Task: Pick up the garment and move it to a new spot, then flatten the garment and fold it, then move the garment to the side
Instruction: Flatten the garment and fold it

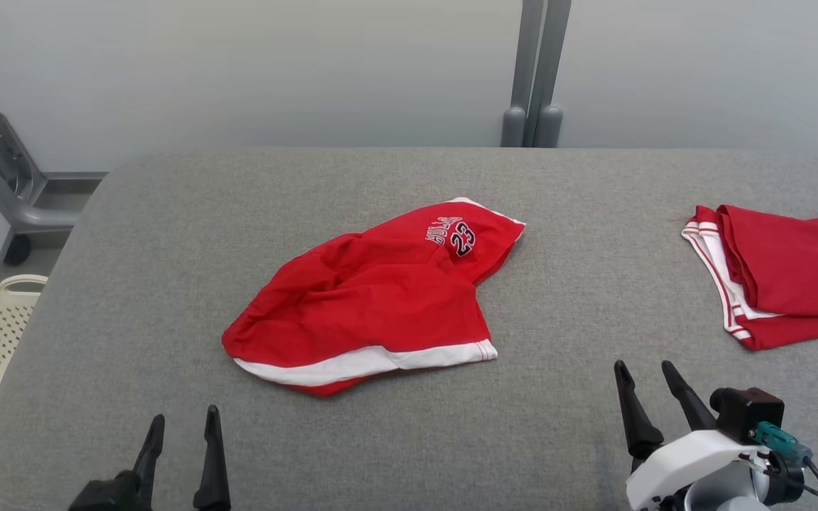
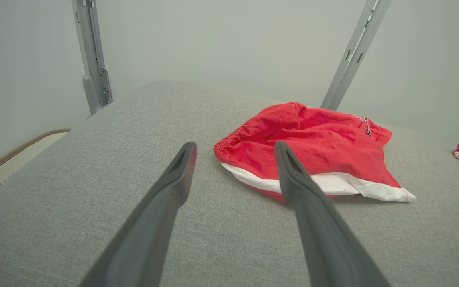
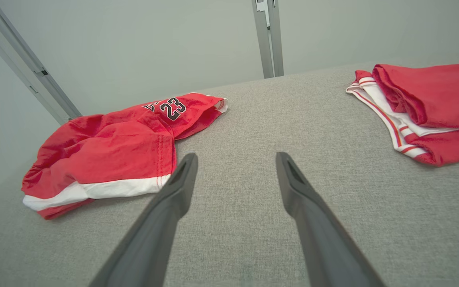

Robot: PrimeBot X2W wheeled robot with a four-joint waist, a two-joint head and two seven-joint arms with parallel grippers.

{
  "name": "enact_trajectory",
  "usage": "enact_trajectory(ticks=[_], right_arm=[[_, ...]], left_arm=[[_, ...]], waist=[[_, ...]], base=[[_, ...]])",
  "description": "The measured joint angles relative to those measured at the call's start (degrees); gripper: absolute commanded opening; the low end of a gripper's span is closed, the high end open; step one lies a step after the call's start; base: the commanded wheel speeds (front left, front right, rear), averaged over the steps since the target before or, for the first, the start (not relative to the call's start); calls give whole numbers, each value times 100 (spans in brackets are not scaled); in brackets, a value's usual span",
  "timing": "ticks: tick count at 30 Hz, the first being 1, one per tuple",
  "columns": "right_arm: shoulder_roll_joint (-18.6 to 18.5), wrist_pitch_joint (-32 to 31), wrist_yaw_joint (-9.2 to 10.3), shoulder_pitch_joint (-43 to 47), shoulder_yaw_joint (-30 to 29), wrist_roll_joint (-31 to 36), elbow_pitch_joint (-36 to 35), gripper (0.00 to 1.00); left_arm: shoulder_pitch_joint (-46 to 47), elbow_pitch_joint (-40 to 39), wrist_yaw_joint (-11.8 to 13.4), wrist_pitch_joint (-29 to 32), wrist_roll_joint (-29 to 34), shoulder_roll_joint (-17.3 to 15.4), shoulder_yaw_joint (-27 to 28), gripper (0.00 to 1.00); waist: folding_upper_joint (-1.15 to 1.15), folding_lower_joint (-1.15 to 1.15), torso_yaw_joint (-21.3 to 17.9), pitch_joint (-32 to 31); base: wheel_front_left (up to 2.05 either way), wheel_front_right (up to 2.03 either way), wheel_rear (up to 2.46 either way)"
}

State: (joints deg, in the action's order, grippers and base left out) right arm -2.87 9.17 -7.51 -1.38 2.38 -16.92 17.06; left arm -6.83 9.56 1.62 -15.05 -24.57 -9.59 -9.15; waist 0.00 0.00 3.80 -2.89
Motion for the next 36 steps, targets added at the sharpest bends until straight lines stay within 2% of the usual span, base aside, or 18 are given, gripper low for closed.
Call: enact_trajectory(ticks=[8, 28, 32, 36], right_arm=[[1, -45, 0, 122, -30, 171, 235, 100], [0, -153, 0, 160, -3, 308, 165, 100], [-1, -343, 1, 54, 190, 309, 110, 100], [1, -722, 0, -237, 545, 355, 89, 100]], left_arm=[[-117, 352, 45, 1, 315, -132, -149, 100], [-149, 544, -5, 1, 344, -80, -85, 100], [-38, 675, -5, 66, 355, -154, -76, 100], [271, 881, -5, 450, 417, -347, -112, 100]], waist=[[0, 0, -71, -142], [0, 0, -231, -76], [0, 0, -228, -30], [0, 0, -206, 39]], base=[[0, 0, 0], [0, 0, 0], [0, 0, 0], [0, 0, 0]])
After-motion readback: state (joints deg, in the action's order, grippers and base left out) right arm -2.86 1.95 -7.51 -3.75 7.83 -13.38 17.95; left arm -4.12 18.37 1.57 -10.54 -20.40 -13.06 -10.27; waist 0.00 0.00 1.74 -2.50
